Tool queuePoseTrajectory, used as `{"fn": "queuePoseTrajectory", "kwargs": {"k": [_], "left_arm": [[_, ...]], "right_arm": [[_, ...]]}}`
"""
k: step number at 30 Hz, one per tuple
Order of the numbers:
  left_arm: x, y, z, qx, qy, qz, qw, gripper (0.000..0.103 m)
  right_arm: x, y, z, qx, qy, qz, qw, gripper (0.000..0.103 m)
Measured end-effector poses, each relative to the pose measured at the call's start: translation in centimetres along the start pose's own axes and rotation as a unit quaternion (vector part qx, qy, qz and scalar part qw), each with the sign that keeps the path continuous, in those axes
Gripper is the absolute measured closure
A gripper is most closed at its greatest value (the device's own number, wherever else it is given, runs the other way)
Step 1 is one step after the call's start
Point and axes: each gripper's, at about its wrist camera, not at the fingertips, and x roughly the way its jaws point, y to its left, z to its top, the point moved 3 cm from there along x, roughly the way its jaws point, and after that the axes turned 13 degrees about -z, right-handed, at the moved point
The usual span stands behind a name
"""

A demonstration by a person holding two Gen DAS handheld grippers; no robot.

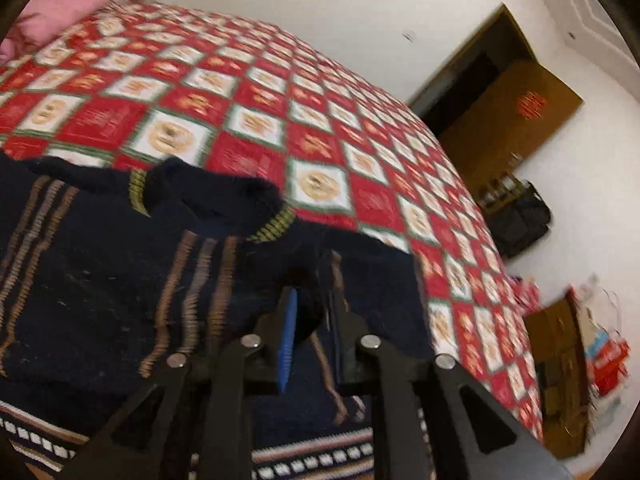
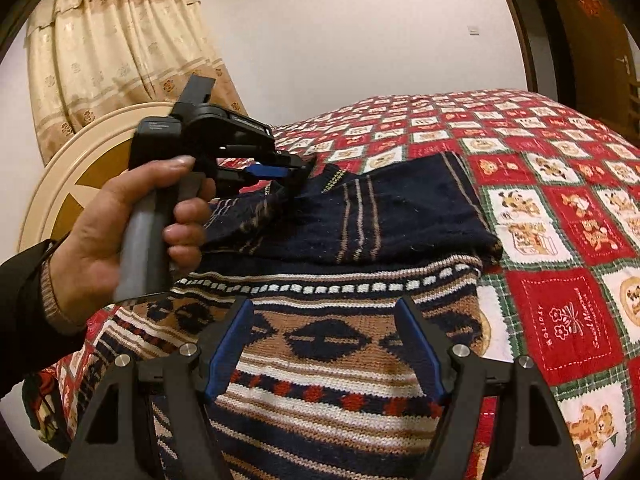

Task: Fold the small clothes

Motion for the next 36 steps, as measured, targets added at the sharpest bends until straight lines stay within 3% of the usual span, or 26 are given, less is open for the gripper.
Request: {"fn": "queuePoseTrajectory", "kwargs": {"k": [4,6,8,10,11,14,18,21,24,31,34,36], "left_arm": [[-2.4,-1.7,-0.7,0.057,0.006,-0.005,0.9983,0.084],[-4.6,-1.9,-1.2,0.084,0.000,-0.004,0.9964,0.077],[-6.8,-1.1,-1.7,0.110,-0.012,0.017,0.9938,0.042],[-9.9,1.1,-2.1,0.136,-0.038,0.062,0.9881,0.029],[-10.8,1.9,-2.1,0.147,-0.045,0.077,0.9851,0.029],[-14.6,6.5,-1.8,0.180,-0.068,0.179,0.9649,0.029],[-18.8,12.6,-0.5,0.133,-0.111,0.247,0.9534,0.029],[-21.0,16.6,0.0,0.077,-0.130,0.254,0.9553,0.029],[-21.0,19.1,-0.4,0.052,-0.119,0.254,0.9583,0.029],[-20.1,22.2,-1.8,0.030,-0.096,0.247,0.9636,0.029],[-19.6,22.9,-2.2,0.034,-0.086,0.250,0.9639,0.029],[-19.6,23.1,-2.5,0.032,-0.085,0.242,0.9660,0.029]], "right_arm": [[0.4,-0.4,-0.2,0.008,0.009,0.003,1.000,0.029],[0.5,-0.5,-0.2,0.009,0.011,0.001,1.000,0.029],[0.6,-0.5,0.0,0.012,0.014,-0.006,1.000,0.029],[0.3,-0.5,0.7,0.011,0.015,-0.009,1.000,0.029],[0.0,-0.3,1.4,0.008,0.013,-0.004,1.000,0.029],[0.1,0.6,3.6,0.010,0.018,0.015,1.000,0.029],[3.4,2.1,7.2,0.038,0.069,0.049,0.996,0.031],[6.6,2.5,9.3,0.079,0.110,0.057,0.989,0.039],[9.5,2.7,10.5,0.120,0.139,0.063,0.981,0.045],[17.1,3.3,10.0,0.173,0.203,0.038,0.963,0.045],[19.4,4.1,9.2,0.165,0.223,0.015,0.961,0.046],[20.2,4.4,9.0,0.163,0.222,-0.002,0.961,0.058]]}}
